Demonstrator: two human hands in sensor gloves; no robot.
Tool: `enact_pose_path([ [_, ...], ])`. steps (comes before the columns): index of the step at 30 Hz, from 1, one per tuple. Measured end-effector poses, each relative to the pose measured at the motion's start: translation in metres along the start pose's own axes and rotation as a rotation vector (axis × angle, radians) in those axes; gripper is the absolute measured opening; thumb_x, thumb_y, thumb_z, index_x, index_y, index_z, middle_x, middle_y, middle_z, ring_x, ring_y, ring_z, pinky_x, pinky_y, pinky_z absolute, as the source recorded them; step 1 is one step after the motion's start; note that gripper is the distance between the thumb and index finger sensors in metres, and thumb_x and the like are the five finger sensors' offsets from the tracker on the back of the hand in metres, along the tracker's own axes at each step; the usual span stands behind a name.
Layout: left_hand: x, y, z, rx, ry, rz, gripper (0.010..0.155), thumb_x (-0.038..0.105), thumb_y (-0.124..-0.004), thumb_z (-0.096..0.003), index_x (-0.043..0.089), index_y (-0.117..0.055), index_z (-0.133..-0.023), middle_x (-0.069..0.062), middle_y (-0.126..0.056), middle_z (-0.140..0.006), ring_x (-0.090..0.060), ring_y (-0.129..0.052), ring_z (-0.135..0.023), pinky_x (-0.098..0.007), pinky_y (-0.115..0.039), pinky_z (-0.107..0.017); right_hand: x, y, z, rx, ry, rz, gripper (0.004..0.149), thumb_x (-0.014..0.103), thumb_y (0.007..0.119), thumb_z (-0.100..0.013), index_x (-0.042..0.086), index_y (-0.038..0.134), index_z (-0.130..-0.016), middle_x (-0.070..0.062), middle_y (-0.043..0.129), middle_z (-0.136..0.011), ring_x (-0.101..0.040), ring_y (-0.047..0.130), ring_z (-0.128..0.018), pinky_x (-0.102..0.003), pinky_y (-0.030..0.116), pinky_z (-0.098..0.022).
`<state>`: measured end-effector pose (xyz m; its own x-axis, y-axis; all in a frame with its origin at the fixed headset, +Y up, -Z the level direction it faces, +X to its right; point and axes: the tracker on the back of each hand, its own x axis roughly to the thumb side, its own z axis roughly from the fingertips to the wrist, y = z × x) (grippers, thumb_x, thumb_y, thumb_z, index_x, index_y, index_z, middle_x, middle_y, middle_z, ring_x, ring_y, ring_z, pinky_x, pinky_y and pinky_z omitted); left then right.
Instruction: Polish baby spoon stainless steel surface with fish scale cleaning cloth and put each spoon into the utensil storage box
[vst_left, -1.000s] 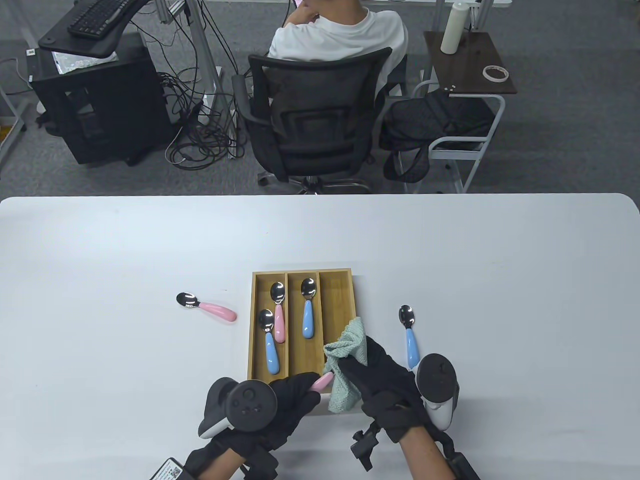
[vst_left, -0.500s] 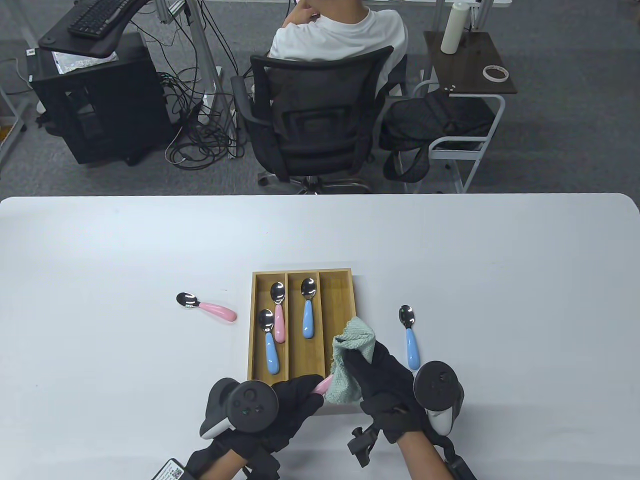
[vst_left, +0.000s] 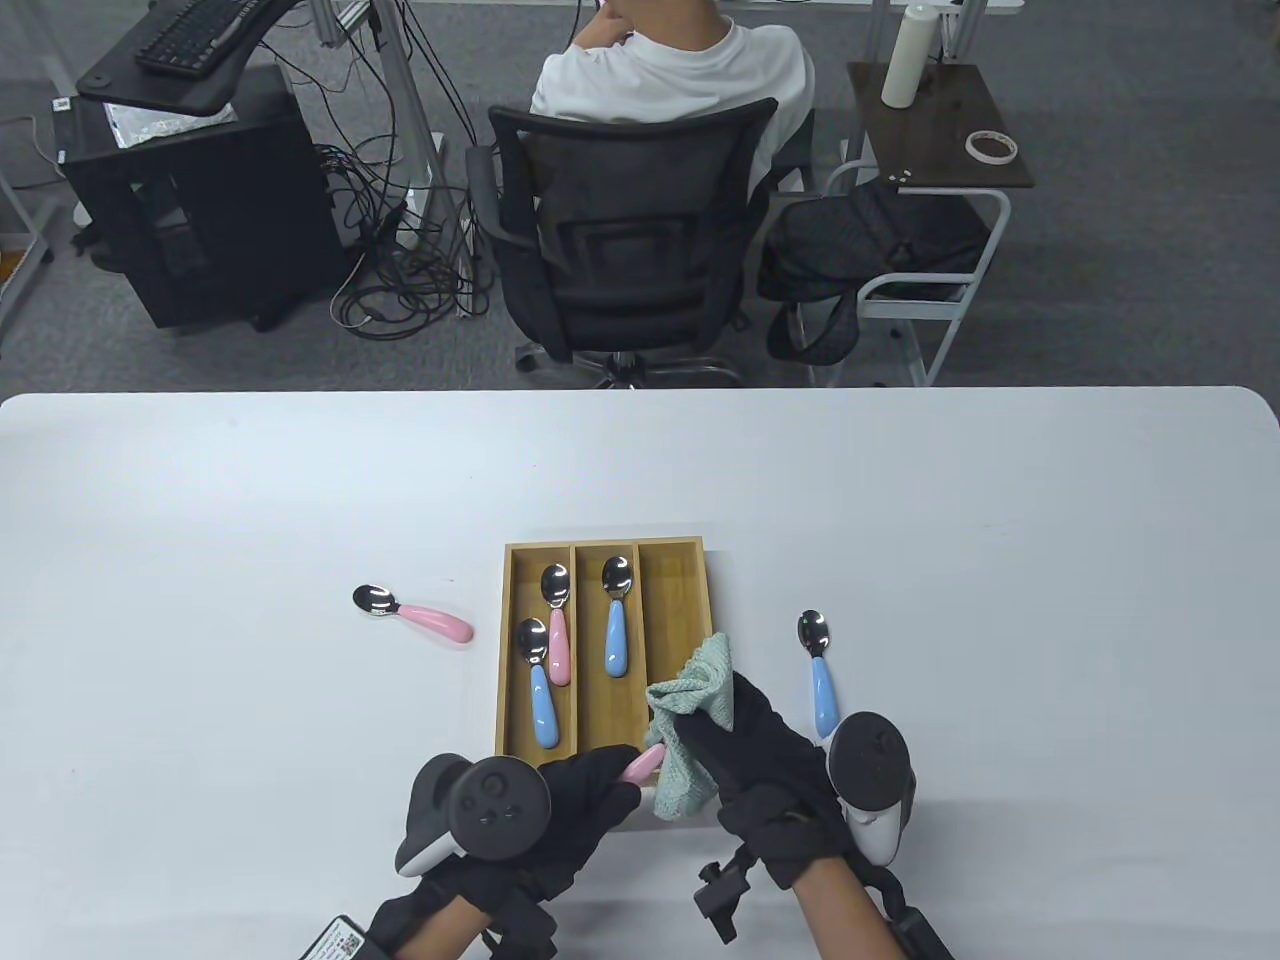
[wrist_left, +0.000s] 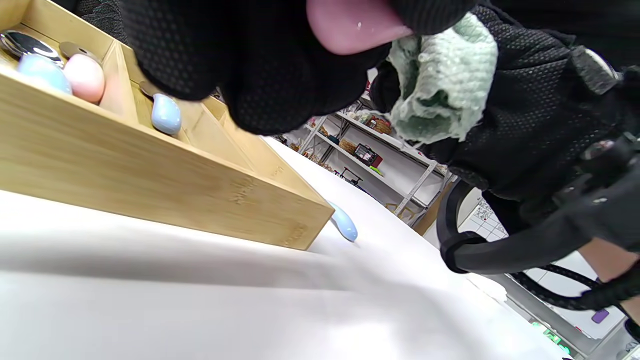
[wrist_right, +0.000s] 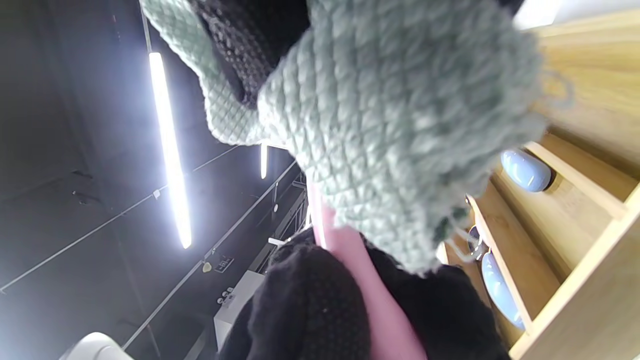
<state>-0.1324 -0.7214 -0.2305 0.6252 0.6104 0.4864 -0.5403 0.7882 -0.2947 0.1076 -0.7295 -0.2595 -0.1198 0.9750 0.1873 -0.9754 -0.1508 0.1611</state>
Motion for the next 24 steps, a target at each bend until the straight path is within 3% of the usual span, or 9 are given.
enact_pose_path([
  [5,0.002,0.0,-0.002,-0.066,-0.004,0.032,0.053,0.049,-0.066,-0.0598,0.018,-0.073,-0.102,-0.005,-0.087,-0.091,-0.03,-0.095,-0.075,-0.051,-0.082,-0.056,0.003,0.002,0.001,0.0,-0.028,0.062,0.058,0.037,0.086,-0.055,0.01,0.06,-0.1,-0.004,0.084,-0.086,-0.018,0.1,-0.062,-0.036,0.091,-0.05],
  [8,0.011,0.002,0.0,-0.089,-0.031,-0.069,0.053,0.052,-0.068,-0.0584,0.02,-0.075,-0.1,-0.003,-0.085,-0.092,-0.03,-0.091,-0.08,-0.052,-0.08,-0.058,0.006,0.006,0.002,0.004,-0.056,0.1,0.058,0.042,0.083,-0.056,0.011,0.061,-0.099,-0.003,0.085,-0.083,-0.015,0.1,-0.058,-0.034,0.092,-0.048],
  [14,0.017,0.0,-0.001,-0.13,-0.044,-0.018,0.054,0.051,-0.068,-0.0589,0.014,-0.079,-0.096,-0.006,-0.088,-0.083,-0.028,-0.095,-0.068,-0.049,-0.083,-0.052,0.004,0.001,0.001,-0.035,-0.064,0.176,0.054,0.045,0.077,-0.059,0.01,0.063,-0.098,-0.003,0.088,-0.078,-0.012,0.102,-0.05,-0.03,0.093,-0.042],
  [17,0.022,-0.002,0.0,-0.112,-0.047,-0.097,0.055,0.052,-0.068,-0.0591,0.011,-0.081,-0.094,-0.007,-0.09,-0.079,-0.026,-0.097,-0.062,-0.047,-0.085,-0.049,0.001,-0.007,-0.002,-0.079,-0.06,0.224,0.054,0.046,0.074,-0.061,0.01,0.061,-0.099,0.001,0.087,-0.079,-0.012,0.101,-0.051,-0.031,0.092,-0.043],
  [20,0.024,-0.002,0.001,-0.099,-0.02,-0.164,0.055,0.052,-0.067,-0.0595,0.01,-0.082,-0.093,-0.006,-0.091,-0.076,-0.025,-0.098,-0.059,-0.045,-0.086,-0.046,-0.003,-0.024,-0.005,-0.164,-0.009,0.14,0.053,0.045,0.066,-0.064,0.008,0.056,-0.102,0.001,0.083,-0.083,-0.011,0.099,-0.056,-0.033,0.09,-0.047],
  [24,0.009,0.008,-0.009,-0.078,0.096,-0.05,0.056,0.053,-0.068,-0.0599,0.009,-0.084,-0.091,-0.007,-0.093,-0.072,-0.022,-0.1,-0.052,-0.043,-0.087,-0.042,-0.013,-0.056,-0.003,-0.267,0.089,-0.07,0.054,0.044,0.064,-0.066,0.007,0.052,-0.104,-0.002,0.08,-0.086,-0.015,0.097,-0.062,-0.036,0.088,-0.051],
])
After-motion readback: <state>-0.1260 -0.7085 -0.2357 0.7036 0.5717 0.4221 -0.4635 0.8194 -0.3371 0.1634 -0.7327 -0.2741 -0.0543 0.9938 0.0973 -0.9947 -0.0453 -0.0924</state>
